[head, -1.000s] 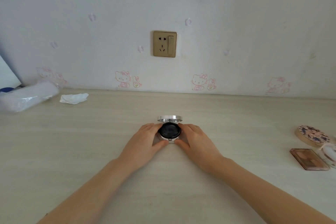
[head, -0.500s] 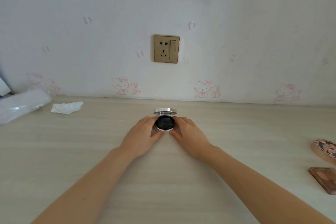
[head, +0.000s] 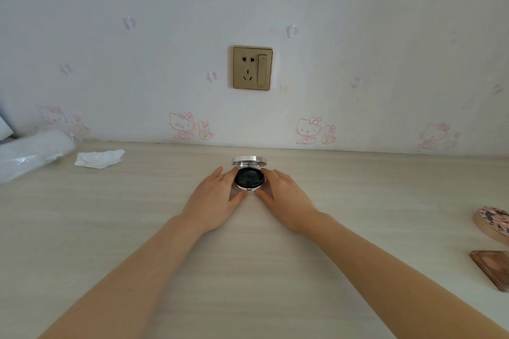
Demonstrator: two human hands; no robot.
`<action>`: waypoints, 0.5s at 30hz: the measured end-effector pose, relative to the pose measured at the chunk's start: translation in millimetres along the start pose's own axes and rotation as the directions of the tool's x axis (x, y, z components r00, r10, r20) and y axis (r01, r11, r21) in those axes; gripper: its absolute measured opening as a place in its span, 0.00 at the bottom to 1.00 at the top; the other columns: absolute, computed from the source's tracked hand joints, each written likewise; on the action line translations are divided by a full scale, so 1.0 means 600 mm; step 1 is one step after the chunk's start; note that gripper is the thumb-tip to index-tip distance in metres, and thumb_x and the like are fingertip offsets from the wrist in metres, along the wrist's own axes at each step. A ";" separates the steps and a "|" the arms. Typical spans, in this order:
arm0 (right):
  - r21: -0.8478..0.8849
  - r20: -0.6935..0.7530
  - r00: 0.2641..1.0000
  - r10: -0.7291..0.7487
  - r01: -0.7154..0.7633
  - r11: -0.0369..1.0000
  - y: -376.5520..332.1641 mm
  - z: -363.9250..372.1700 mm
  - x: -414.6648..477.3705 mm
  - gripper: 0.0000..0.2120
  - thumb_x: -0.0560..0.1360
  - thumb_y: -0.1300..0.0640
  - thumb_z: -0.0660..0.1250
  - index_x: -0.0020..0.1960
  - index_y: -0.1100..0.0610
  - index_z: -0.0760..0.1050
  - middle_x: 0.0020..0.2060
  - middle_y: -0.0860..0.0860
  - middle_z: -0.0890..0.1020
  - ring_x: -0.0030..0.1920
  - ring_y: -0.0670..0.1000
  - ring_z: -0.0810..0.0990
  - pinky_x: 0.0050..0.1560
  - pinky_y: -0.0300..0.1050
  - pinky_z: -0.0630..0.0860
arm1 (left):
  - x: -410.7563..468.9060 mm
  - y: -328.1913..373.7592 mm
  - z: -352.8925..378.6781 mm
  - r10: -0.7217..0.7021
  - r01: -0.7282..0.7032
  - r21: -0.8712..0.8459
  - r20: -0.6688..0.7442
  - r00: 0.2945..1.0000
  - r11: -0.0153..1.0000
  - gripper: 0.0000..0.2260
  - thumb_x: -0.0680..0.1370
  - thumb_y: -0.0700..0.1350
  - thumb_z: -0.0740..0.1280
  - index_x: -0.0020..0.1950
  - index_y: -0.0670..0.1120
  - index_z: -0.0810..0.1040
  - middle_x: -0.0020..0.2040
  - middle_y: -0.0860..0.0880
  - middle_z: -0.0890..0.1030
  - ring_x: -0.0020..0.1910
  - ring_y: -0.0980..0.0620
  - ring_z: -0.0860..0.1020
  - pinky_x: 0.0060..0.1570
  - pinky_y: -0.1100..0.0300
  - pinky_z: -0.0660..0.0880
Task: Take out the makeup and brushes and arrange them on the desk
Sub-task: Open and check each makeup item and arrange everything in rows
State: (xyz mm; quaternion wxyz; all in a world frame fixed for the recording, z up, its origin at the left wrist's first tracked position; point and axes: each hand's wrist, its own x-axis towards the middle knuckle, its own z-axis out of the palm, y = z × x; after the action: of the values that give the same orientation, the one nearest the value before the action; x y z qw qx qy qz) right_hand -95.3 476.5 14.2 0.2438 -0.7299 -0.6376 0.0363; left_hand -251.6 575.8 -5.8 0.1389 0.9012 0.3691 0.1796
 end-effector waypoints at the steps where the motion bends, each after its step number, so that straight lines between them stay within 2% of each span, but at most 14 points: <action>1: -0.008 0.000 1.000 0.001 -0.001 1.000 0.000 -0.001 -0.002 0.19 0.79 0.51 0.61 0.67 0.56 0.67 0.55 0.54 0.76 0.58 0.55 0.73 0.61 0.47 0.68 | -0.003 0.002 -0.001 -0.005 0.005 0.011 -0.004 1.000 1.000 0.27 0.80 0.59 0.57 0.77 0.53 0.56 0.73 0.51 0.69 0.76 0.50 0.55 0.72 0.55 0.57; 5: -0.092 0.031 0.999 -0.007 0.009 0.996 0.002 -0.015 -0.020 0.23 0.79 0.52 0.60 0.71 0.58 0.62 0.62 0.54 0.73 0.65 0.55 0.68 0.65 0.44 0.63 | -0.028 0.014 -0.013 -0.029 0.030 0.070 -0.022 0.999 0.997 0.27 0.80 0.55 0.58 0.77 0.50 0.56 0.74 0.49 0.67 0.76 0.49 0.57 0.72 0.55 0.59; 10: -0.153 0.072 0.997 0.020 -0.009 0.988 0.009 -0.041 -0.070 0.26 0.81 0.49 0.57 0.75 0.57 0.57 0.72 0.55 0.64 0.74 0.53 0.57 0.72 0.43 0.53 | -0.074 0.050 -0.022 -0.009 0.023 0.146 -0.100 0.995 0.989 0.24 0.80 0.51 0.58 0.75 0.48 0.62 0.72 0.49 0.69 0.75 0.52 0.60 0.70 0.57 0.62; 13: -0.181 0.067 0.997 0.030 -0.017 0.983 0.022 -0.062 -0.116 0.25 0.81 0.50 0.55 0.76 0.56 0.56 0.74 0.54 0.63 0.76 0.51 0.54 0.73 0.42 0.51 | -0.103 0.091 -0.023 0.065 -0.042 0.158 -0.145 0.987 0.987 0.21 0.80 0.47 0.60 0.72 0.46 0.67 0.68 0.47 0.73 0.71 0.50 0.66 0.66 0.57 0.65; 15: -0.209 0.060 0.998 0.029 -0.015 0.978 0.035 -0.078 -0.152 0.25 0.81 0.51 0.55 0.76 0.56 0.56 0.73 0.53 0.64 0.76 0.51 0.54 0.73 0.41 0.51 | -0.117 0.124 -0.015 0.127 -0.107 0.154 -0.123 0.984 0.982 0.19 0.79 0.46 0.60 0.71 0.45 0.69 0.68 0.48 0.74 0.71 0.51 0.66 0.66 0.58 0.65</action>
State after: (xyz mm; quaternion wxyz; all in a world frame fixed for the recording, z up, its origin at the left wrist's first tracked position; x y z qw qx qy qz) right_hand -75.9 374.3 23.6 0.1451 -0.7570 -0.6371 -0.0051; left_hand -256.3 475.0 15.5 0.0364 0.9153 0.3359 0.2193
